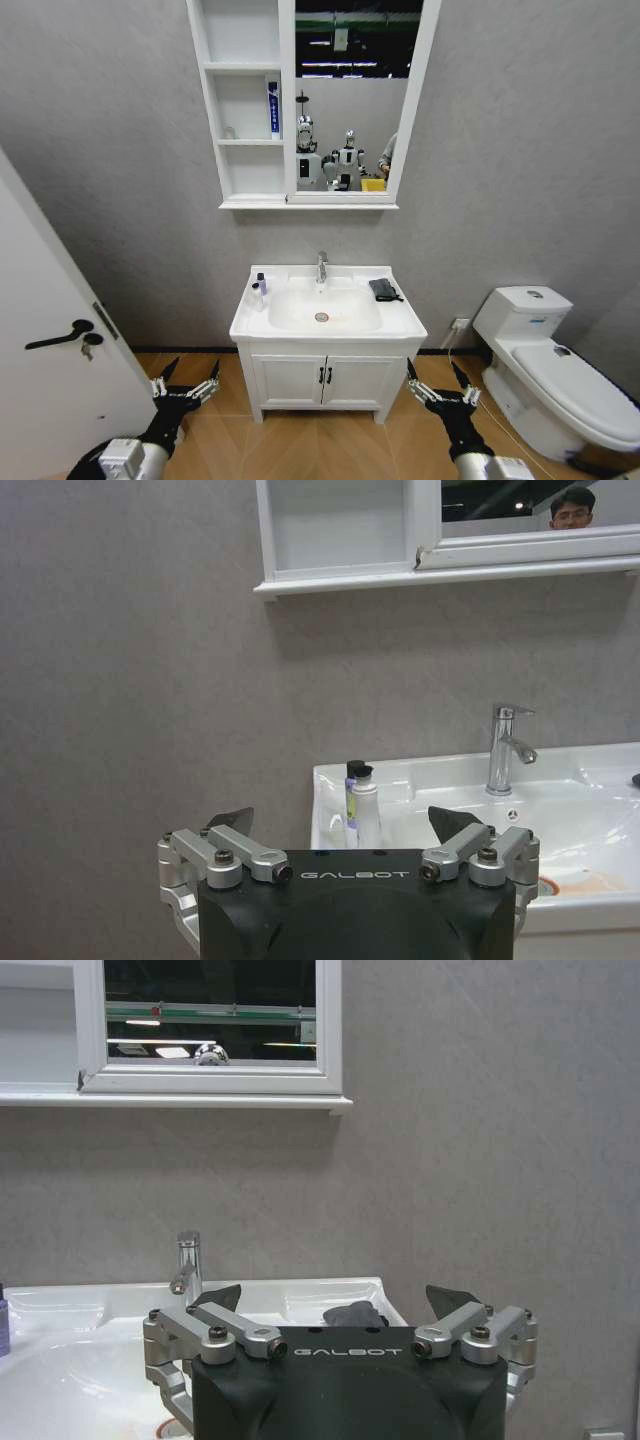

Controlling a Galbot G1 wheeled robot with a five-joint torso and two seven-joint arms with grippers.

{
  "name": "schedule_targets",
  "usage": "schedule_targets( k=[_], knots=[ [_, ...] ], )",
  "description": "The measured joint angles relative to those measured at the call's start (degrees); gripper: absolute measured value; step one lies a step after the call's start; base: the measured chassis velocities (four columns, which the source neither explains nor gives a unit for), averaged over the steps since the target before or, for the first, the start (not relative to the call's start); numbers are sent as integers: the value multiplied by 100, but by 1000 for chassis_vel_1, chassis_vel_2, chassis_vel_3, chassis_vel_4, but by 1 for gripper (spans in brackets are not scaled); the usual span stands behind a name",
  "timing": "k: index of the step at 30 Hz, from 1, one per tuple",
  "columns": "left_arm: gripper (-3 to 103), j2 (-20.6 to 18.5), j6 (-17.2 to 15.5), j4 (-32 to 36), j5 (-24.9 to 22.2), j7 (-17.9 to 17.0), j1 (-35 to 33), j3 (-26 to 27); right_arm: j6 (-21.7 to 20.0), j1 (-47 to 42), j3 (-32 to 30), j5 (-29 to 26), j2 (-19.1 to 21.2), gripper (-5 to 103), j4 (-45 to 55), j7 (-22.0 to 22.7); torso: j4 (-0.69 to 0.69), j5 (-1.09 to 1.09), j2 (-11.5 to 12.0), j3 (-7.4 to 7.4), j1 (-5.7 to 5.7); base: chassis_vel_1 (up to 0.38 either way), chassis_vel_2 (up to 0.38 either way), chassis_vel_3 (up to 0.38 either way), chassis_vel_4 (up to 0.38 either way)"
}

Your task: Move facial cleanser and shampoo from washbasin to cabinet, then wipe washbasin with towel.

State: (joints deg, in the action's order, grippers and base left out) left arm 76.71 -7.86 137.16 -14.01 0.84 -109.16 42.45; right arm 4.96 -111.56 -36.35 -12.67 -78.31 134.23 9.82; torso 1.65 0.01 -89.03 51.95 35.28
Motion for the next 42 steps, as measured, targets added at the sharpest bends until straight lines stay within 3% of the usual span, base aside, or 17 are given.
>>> schedule_targets(
  k=[12,19,22,25,28,35,37,42],
  knots=[
    [99,70,62,-254,419,41,-28,-680,5,-2,-3,239,-21,100,-107,11,0,-1,3,2,8,-239,248,241,-230],
    [99,-329,24,-611,203,35,185,-906,337,6,14,457,-30,100,-254,-48,-1,0,-2,-2,-4,13,30,-17,-21],
    [99,-647,-8,-1007,-49,10,532,-1092,429,-40,51,495,-18,100,-303,-162,0,-3,-3,-2,-7,47,-54,-51,40],
    [99,-1016,-68,-1759,-426,-48,1445,-1418,575,-174,36,534,20,100,-356,-238,3,-4,-3,-2,-6,12,-11,-21,15],
    [99,-1146,-101,-2198,-605,-81,1988,-1596,660,-298,-25,536,63,100,-375,-245,2,-3,-1,0,0,0,0,0,0],
    [99,-1226,-84,-3145,-769,-120,2898,-1845,690,-503,-149,567,76,100,-369,-279,0,-2,0,1,1,0,0,0,0],
    [99,-1187,-84,-3697,-917,-137,3430,-1941,714,-604,-172,584,58,100,-344,-296,1,-2,0,0,0,0,0,0,0],
    [99,-1192,-85,-4194,-978,-128,3991,-2122,767,-684,-192,653,67,100,-358,-360,2,-2,0,0,0,0,0,0,0]
  ],
)
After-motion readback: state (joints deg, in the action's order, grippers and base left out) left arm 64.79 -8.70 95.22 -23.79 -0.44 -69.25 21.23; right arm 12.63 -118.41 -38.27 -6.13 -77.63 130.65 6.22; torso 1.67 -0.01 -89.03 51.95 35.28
